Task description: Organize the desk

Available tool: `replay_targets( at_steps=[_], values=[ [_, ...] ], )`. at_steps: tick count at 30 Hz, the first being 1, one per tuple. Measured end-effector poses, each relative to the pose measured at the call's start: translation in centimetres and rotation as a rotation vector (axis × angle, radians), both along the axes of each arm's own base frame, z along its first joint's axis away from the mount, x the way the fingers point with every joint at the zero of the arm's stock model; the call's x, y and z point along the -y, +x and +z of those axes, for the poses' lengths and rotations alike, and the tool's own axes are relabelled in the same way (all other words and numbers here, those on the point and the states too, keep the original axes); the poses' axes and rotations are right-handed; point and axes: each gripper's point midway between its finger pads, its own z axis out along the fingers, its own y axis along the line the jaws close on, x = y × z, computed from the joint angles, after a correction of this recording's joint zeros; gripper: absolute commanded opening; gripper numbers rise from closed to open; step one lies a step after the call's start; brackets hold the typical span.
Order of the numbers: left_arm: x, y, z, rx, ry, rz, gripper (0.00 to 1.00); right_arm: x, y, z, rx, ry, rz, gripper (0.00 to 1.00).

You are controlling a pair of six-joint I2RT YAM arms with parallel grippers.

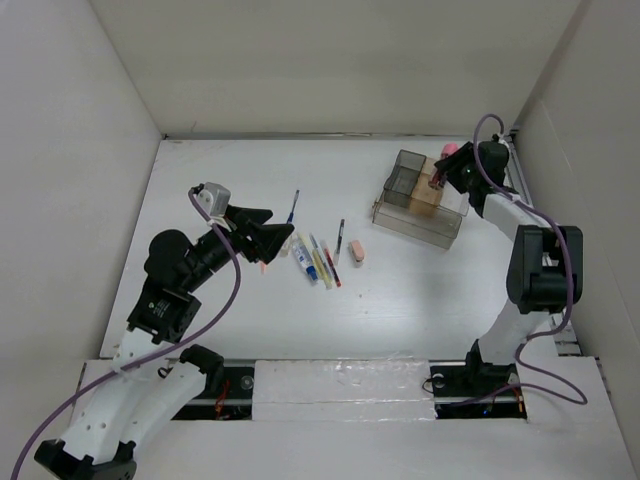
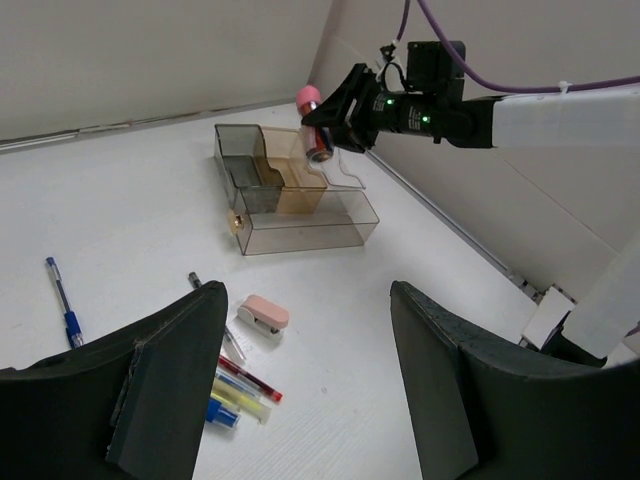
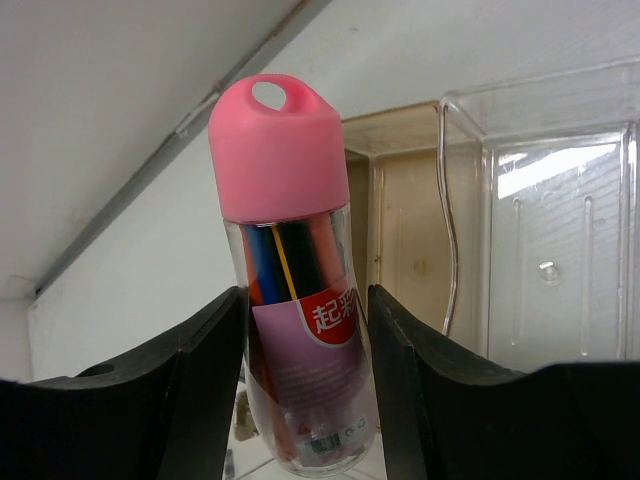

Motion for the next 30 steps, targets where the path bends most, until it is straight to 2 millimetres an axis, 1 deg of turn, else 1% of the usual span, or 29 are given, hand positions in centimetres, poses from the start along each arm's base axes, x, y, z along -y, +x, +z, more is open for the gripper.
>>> replay_targets(
  at_steps=[1,3,5,8,10,11,18,19,23,25,27,28,30],
  values=[
    [0.0,0.0,0.0,0.001,0.000,0.000,0.62,-0.3,0.1,-0.6,-0.012,0.000,0.006,0.31],
    [0.0,0.0,0.0,0.001,-0.001,0.000,0.62,-0.7,0.1,-1.9,-0.039,0.001,0.012,0.37],
    [0.0,0.0,0.0,0.000,0.000,0.000,0.62,-1.2,0.1,-2.8,-0.060,0.001,0.021,0.41],
    [0.0,0.0,-0.4,-0.006,0.003,0.000,0.62,-1.6,0.0,-3.1,-0.065,0.000,0.028,0.47],
    [0.0,0.1,-0.5,-0.010,0.004,0.000,0.62,-1.8,0.1,-3.0,-0.061,-0.003,0.029,0.52],
    [0.0,0.1,-0.6,-0.010,0.005,0.000,0.62,-1.8,0.1,-3.0,-0.062,-0.003,0.028,0.57],
    [0.0,0.1,-0.5,-0.009,0.004,0.000,0.62,-1.4,0.1,-3.0,-0.060,-0.019,0.014,0.58],
    [0.0,0.1,-0.5,-0.009,0.004,0.000,0.62,-1.4,0.1,-3.0,-0.060,-0.019,0.014,0.60],
    [0.0,0.1,-0.5,-0.010,0.004,0.001,0.62,-1.4,-0.1,-3.1,-0.061,-0.023,0.016,0.61],
    [0.0,0.1,-0.6,-0.011,0.005,0.001,0.62,-1.4,-0.2,-3.1,-0.061,-0.025,0.018,0.58],
    [0.0,0.1,-0.6,-0.011,0.005,0.002,0.62,-1.4,-0.4,-3.2,-0.062,-0.030,0.020,0.51],
    [0.0,0.1,-0.6,-0.011,0.005,0.002,0.62,-1.4,-0.8,-3.2,-0.063,-0.033,0.023,0.41],
    [0.0,0.1,-0.6,-0.012,0.005,0.003,0.62,-1.5,-1.9,-3.2,-0.055,-0.044,0.029,0.22]
  ],
)
